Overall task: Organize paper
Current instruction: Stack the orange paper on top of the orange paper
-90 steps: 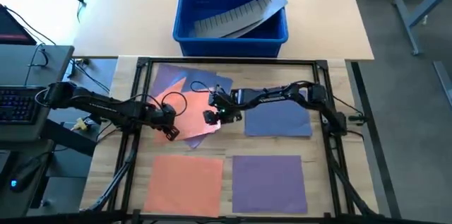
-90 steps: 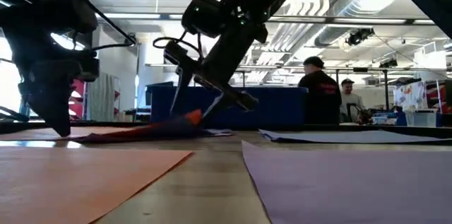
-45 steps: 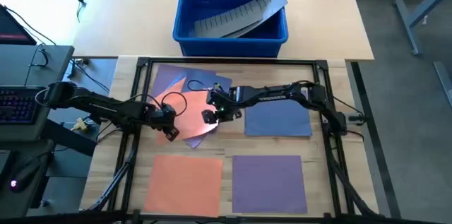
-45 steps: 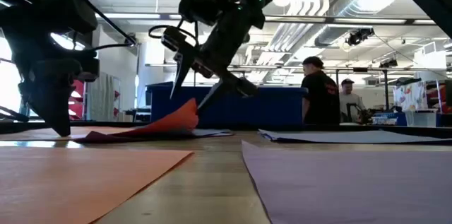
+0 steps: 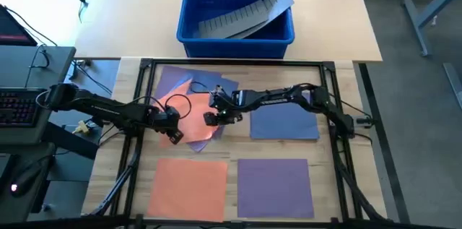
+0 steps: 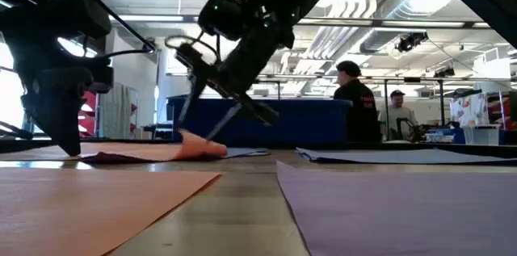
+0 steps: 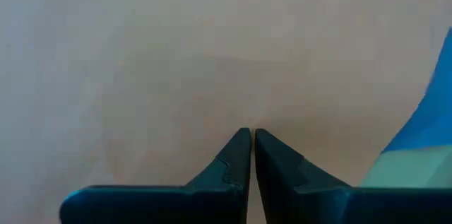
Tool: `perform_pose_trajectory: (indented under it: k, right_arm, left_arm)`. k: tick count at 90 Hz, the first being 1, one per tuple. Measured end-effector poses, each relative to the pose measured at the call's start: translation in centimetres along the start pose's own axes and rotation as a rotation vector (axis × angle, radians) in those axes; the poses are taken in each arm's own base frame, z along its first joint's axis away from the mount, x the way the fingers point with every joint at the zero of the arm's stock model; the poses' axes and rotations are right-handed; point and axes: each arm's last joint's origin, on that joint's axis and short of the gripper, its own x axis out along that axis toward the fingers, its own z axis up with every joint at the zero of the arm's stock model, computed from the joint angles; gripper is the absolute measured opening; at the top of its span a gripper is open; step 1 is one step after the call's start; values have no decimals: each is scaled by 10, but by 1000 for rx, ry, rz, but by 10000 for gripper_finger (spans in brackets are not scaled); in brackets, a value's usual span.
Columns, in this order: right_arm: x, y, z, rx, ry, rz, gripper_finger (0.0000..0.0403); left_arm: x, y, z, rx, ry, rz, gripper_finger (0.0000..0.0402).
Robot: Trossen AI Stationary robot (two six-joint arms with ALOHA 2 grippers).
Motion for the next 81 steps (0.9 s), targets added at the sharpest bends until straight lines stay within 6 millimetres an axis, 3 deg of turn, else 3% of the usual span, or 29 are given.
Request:
perform_pose_trajectory:
  k: [33, 46, 55, 81]
  right_arm:
    - [0, 5, 2, -54, 32, 74, 210]
    - [1, -2, 5, -8, 25, 18, 211]
    - [3, 5, 10, -120, 42, 132, 211]
    - [6, 9, 17, -138, -9, 185, 211]
  left_arm:
    - [0, 0, 0, 1, -1, 0, 0]
    - [0, 0, 0, 1, -9, 8, 0]
    - [0, 0, 0, 3, -11, 9, 0]
    - [0, -1, 1, 81, -23, -2, 0]
